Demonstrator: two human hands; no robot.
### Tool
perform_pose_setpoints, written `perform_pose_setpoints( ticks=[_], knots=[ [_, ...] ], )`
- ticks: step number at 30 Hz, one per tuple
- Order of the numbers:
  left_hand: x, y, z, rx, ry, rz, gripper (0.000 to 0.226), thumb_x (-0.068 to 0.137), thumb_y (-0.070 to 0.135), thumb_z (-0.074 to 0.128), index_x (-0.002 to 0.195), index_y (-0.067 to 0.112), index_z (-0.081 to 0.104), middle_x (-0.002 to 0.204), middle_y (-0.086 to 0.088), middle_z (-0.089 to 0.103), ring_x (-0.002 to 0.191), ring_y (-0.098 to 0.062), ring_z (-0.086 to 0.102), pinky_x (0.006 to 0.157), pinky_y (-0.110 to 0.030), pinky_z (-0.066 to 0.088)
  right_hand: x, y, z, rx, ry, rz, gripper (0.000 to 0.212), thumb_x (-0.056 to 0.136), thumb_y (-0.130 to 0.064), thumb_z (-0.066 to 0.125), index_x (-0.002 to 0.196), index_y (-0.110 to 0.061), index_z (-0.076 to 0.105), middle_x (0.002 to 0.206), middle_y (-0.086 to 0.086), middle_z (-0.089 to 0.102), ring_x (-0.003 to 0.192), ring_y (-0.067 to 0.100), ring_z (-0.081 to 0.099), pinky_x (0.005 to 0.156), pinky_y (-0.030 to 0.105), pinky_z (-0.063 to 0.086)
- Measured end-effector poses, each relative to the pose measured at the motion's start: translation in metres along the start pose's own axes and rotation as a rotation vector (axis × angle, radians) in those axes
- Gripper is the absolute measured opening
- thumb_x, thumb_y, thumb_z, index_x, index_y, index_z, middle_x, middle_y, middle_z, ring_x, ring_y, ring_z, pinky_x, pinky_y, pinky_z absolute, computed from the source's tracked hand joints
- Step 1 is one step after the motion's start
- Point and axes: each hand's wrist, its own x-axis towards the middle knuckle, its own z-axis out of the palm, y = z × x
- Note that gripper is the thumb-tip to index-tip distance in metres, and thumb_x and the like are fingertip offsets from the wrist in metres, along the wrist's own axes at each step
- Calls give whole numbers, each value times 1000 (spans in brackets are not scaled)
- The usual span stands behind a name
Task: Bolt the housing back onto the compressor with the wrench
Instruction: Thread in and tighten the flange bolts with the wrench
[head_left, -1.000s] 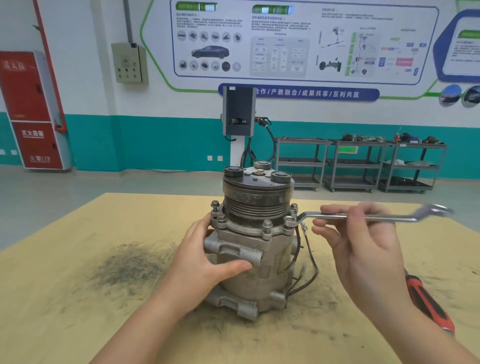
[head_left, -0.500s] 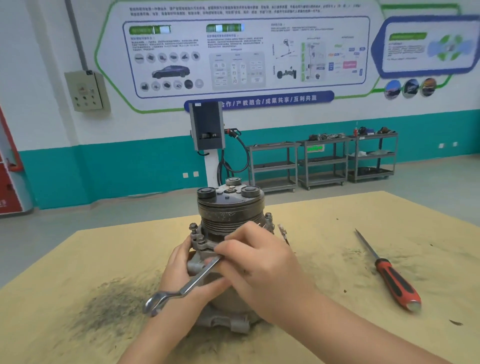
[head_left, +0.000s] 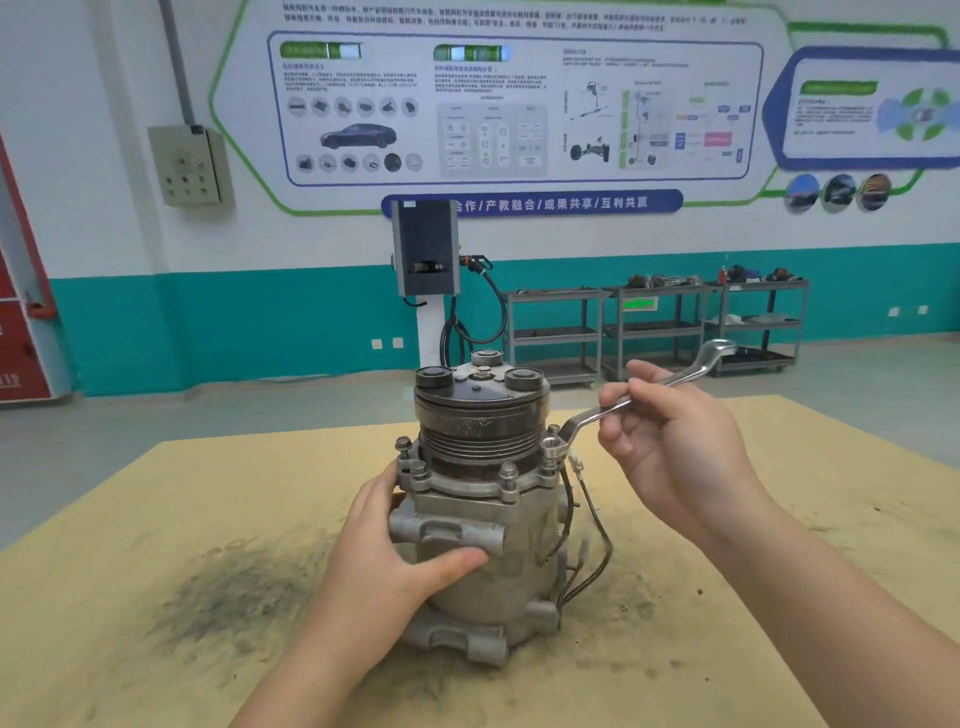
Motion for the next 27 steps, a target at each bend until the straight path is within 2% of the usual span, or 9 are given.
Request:
perform_pose_setpoints(
  ticks=[2,6,9,12,15,19,22,24,27],
  knots=[
    [0,-1,0,3,0,1,84,43,70,80,116,72,39,121,43,50,114,21,47,84,-11,40,7,1,-3,-3,-35,69,14,98,0,37,104,-9,45,62,11,59,47,19,46,41,22,35],
    [0,3,0,12,0,-1,81,43,70,80,112,80,37,119,44,50,111,23,47,83,-13,40,19,-1,-5,23,-171,276,12,96,-1,39,93,-11,44,67,11,58,46,17,47,38,21,37],
    [0,4,0,9,-1,-6,82,43,70,80,114,75,39,120,44,50,112,22,47,83,-12,40,20,1,-9,28,-206,264,13,98,-2,40,88,-10,44,69,10,60,48,16,52,42,21,44],
    [-1,5,0,-1,-10,-23,84,42,72,79,117,69,40,120,45,49,112,24,45,83,-11,40,5,12,-18,-8,-181,31,5,96,-12,45,94,-8,45,73,8,66,58,16,61,56,23,54],
    [-1,5,0,-13,-12,-46,87,39,79,79,115,69,38,118,48,48,111,27,43,83,-11,39,-17,26,-28,-38,-176,-263,12,89,-21,51,94,-11,47,81,12,70,67,22,68,63,24,56],
    [-2,5,0,-20,2,-68,97,28,89,73,116,68,39,121,41,51,112,25,44,84,-12,40,-39,44,-27,-408,-269,-854,4,95,-33,58,97,-36,61,95,5,71,80,23,71,72,31,58],
    [-1,5,2,-24,5,-39,86,36,72,81,113,71,41,120,38,55,112,20,49,82,-9,41,-42,54,-22,-704,-374,-1165,16,87,-17,72,99,-16,63,98,4,71,88,20,70,71,35,58],
    [1,5,2,-22,15,-21,85,36,73,80,113,68,44,116,40,56,109,20,52,81,-9,41,-42,59,-12,-883,-385,-1282,25,79,-9,78,97,-10,60,91,11,71,84,20,70,67,33,57],
    [2,5,2,-52,7,-33,94,28,86,76,114,63,46,115,31,61,109,10,58,83,-16,46,-45,61,5,-964,-351,-1298,12,83,-12,73,90,-8,64,83,11,69,74,21,67,62,32,55]
  ],
)
